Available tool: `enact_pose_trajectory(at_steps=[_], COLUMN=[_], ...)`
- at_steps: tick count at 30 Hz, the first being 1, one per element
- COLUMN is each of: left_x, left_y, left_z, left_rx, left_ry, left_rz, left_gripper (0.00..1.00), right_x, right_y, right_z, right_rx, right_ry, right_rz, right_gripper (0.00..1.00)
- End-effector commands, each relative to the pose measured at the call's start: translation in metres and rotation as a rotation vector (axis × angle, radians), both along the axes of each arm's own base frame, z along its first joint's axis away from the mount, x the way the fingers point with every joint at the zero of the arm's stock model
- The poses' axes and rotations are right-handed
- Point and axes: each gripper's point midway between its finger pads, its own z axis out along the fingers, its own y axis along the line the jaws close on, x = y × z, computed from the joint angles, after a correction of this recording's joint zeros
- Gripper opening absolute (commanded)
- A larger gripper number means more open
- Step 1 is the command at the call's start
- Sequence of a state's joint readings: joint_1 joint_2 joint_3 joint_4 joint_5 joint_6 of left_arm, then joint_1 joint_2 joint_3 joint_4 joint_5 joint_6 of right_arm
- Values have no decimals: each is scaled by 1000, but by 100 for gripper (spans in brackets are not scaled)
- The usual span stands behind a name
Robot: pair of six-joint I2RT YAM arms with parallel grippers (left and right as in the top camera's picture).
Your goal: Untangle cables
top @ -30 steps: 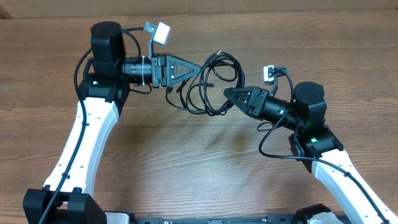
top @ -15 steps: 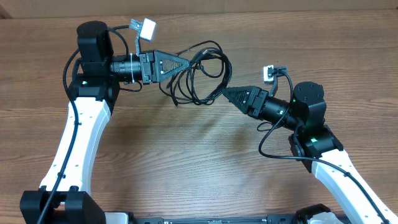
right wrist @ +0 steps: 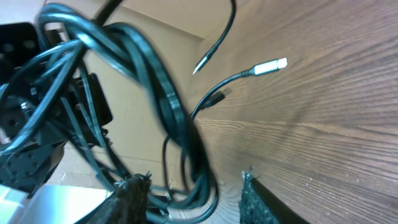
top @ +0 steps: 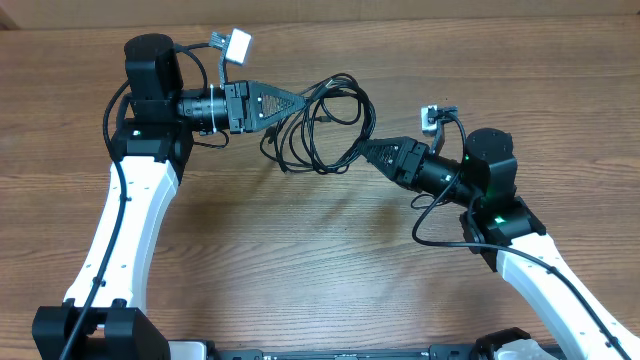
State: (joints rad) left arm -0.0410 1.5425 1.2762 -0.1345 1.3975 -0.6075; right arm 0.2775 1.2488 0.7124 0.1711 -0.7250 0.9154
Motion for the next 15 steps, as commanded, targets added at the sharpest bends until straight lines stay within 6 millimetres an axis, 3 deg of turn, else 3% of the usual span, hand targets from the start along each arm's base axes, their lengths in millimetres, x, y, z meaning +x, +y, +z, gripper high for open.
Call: enact_pose_trajectory(at_steps=[1,6,11,15], left_x=[-1,-1,-2,-6], left_y=[0,0,-2,-10], left_z=[4,4,4,4], left_rx=[-8,-8,-8,-6], left_ry=[13,13,13,13], left_rz=[-9,-9,-13,-34], left_gripper=[4,4,4,4], right_x=[2,1,1,1], right_y=[2,4,4,4], right_z=[1,9,9,9], right_rx=[-3,12,13,13], right_ry=[-12,-43,-45,-46], right_rz=[2,21,22,22], right_gripper=[45,43,30,29])
